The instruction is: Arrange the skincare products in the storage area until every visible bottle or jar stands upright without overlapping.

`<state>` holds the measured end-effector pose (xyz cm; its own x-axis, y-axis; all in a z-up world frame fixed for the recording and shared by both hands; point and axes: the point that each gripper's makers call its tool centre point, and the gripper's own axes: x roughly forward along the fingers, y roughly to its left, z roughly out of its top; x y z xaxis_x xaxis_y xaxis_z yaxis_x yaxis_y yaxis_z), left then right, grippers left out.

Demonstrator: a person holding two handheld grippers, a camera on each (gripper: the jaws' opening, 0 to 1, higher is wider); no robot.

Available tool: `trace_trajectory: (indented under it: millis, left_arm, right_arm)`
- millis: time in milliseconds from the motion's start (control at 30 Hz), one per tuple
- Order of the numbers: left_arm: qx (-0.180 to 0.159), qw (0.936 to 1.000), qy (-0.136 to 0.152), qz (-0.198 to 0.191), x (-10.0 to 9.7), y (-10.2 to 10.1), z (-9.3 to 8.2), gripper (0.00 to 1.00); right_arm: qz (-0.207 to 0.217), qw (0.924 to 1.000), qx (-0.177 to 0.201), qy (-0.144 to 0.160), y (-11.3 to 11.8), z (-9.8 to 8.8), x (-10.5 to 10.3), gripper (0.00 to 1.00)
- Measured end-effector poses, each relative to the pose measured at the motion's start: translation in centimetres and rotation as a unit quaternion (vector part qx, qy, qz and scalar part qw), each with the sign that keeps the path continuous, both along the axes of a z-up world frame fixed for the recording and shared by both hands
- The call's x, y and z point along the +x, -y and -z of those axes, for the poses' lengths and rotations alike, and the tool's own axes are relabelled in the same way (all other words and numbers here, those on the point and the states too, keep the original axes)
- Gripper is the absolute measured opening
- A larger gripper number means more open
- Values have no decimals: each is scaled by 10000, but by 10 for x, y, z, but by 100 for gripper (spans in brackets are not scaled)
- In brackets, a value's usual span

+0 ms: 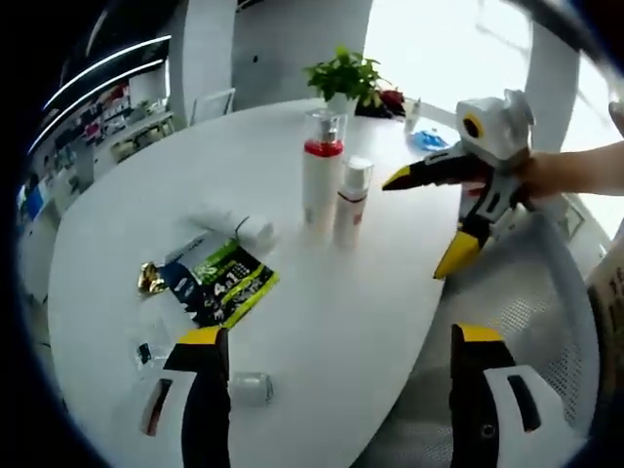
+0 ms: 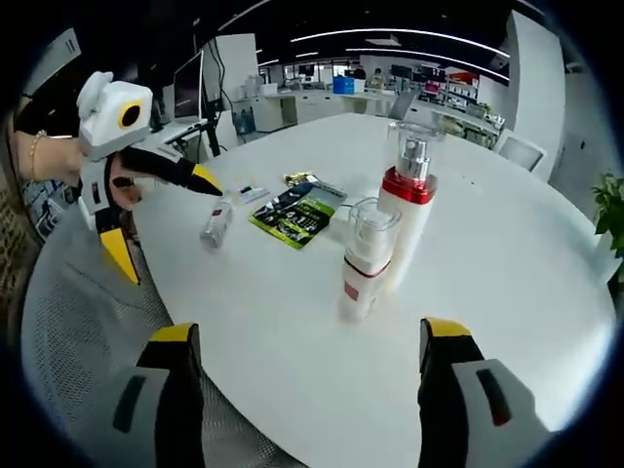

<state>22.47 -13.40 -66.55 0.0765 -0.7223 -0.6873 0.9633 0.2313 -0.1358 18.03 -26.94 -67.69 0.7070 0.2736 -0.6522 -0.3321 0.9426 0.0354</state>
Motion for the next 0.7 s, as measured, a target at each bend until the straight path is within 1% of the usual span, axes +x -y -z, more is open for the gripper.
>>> trace_trajectory:
  millis: [133, 333, 367, 400, 467, 667, 700]
  left_arm:
    - [-24, 9996, 8, -265, 1, -15, -2, 97]
    - [-112, 9976, -61, -681, 5, -37, -7, 97]
    - [-126, 9970, -68, -762, 6, -42, -8, 97]
    - [-140, 9965, -72, -819, 7, -46, -8, 97]
    - [-165, 9952, -93, -958, 8, -55, -8, 97]
    - [-271, 9905, -160, -1342, 9, -78, -9, 97]
    - [-276, 9897, -171, -1392, 9, -82, -8, 97]
  right_arm:
    - [123, 9999, 88, 15, -3, -5, -3, 94]
    - [284, 9994, 162, 92, -5, -11, -6, 95]
    - [306, 9993, 185, 143, -6, -13, -6, 96]
    - [338, 9988, 230, 263, -8, -17, -4, 96]
    - [338, 9984, 276, 349, -12, -22, -4, 99]
    - [378, 9981, 291, 393, -18, -24, -8, 99]
    - [355, 9984, 209, 395, -17, -24, -9, 99]
